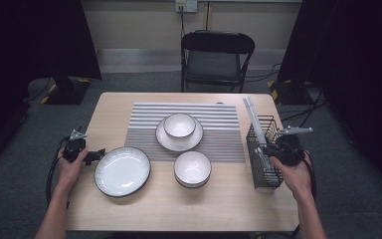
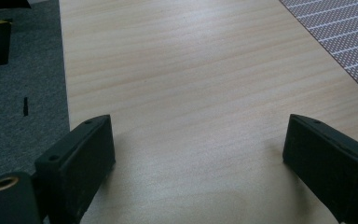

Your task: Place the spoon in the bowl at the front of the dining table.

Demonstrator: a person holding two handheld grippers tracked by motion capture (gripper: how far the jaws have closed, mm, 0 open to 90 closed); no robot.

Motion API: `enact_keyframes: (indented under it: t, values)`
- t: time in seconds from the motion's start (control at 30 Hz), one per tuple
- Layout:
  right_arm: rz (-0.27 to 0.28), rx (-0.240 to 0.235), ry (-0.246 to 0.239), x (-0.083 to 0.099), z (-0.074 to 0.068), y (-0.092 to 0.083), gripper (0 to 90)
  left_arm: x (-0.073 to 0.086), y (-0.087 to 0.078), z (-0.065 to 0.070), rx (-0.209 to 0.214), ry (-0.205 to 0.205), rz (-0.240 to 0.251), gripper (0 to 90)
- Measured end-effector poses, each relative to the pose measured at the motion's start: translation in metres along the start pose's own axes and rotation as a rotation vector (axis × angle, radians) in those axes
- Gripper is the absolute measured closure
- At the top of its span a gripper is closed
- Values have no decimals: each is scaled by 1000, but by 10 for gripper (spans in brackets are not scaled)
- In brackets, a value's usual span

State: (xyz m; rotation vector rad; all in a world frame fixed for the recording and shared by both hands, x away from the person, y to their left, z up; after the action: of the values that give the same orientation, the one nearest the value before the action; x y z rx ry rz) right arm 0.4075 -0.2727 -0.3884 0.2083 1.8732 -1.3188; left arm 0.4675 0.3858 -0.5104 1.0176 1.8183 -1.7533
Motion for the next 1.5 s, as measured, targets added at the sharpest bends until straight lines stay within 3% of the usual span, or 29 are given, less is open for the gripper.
enact_keyframes:
  t: [0.13,0.17,0.53,0.97,1.5]
  values:
    - [-5,2,-5,0,0,0,778,0,0,0,2,2,0,84]
    - [-12,16,-20,0,0,0,844,0,0,0,2,0,0,84]
    - [-11,4,-26,-2,1,1,849,0,0,0,3,1,0,84]
    - [15,-63,-54,3,3,-8,853,0,0,-1,5,7,1,82]
    - [43,-98,-69,6,4,-14,854,-1,1,-1,8,11,0,77]
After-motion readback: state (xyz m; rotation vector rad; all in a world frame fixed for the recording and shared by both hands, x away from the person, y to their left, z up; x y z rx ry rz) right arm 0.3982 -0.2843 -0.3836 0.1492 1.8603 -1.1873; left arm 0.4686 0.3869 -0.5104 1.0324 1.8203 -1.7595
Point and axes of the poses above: each handheld gripper's, and its own axes: y roughly forward along the jaws, x roughly out of its underside, z roughly to its right, the point moved 1 cm from there along y, roughly forward along the jaws, and after that the axes turned 11 degrees about -x, right-handed, at the moved point
